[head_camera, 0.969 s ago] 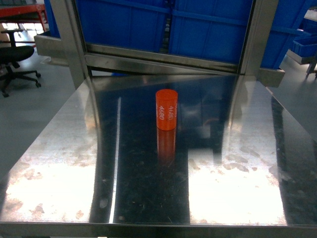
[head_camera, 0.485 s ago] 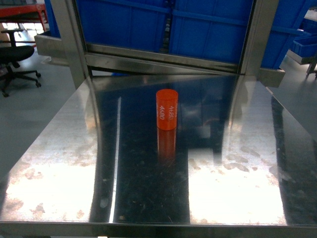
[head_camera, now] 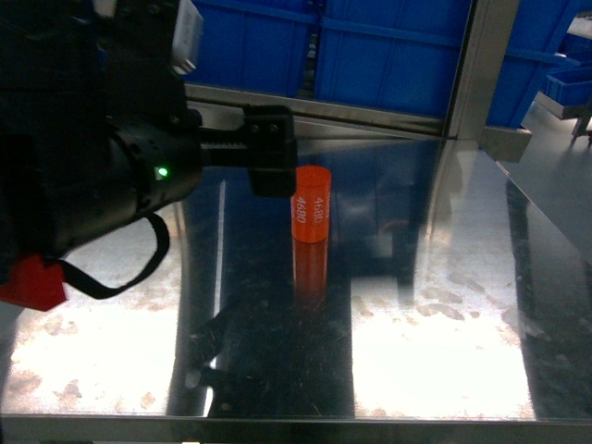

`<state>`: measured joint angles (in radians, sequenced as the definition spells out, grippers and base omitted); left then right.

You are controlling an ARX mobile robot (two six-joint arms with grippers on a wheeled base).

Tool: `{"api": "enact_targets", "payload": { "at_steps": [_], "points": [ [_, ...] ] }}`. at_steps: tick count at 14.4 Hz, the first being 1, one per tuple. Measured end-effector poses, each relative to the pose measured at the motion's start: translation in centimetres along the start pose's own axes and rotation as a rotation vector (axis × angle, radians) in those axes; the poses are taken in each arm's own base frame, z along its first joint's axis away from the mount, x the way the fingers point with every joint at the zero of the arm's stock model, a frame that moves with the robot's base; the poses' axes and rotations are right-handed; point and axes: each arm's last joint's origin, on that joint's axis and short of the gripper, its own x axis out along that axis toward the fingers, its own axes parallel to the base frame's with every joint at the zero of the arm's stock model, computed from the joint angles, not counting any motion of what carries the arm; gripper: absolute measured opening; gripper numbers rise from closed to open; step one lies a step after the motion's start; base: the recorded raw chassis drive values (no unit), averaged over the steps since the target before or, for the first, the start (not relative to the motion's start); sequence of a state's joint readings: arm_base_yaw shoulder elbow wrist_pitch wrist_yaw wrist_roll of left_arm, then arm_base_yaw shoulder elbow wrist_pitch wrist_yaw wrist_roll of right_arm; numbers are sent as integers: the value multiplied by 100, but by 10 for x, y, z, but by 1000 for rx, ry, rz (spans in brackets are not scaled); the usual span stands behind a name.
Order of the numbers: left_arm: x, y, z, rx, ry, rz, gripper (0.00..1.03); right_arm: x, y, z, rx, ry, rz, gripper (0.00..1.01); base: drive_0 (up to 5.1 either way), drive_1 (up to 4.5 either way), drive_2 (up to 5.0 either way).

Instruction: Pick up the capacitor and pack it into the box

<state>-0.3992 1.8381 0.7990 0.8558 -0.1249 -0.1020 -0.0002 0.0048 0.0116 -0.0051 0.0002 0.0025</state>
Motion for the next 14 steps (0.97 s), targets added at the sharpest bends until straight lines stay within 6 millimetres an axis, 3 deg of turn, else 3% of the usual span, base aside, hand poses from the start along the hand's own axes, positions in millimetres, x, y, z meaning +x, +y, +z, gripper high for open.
{"api": "enact_targets", "payload": {
  "at_steps": [14],
  "points": [
    [119, -28, -70, 34, 179, 6, 98, 0, 0, 0, 0, 0, 0, 98, 0, 0, 0]
  ]
}}
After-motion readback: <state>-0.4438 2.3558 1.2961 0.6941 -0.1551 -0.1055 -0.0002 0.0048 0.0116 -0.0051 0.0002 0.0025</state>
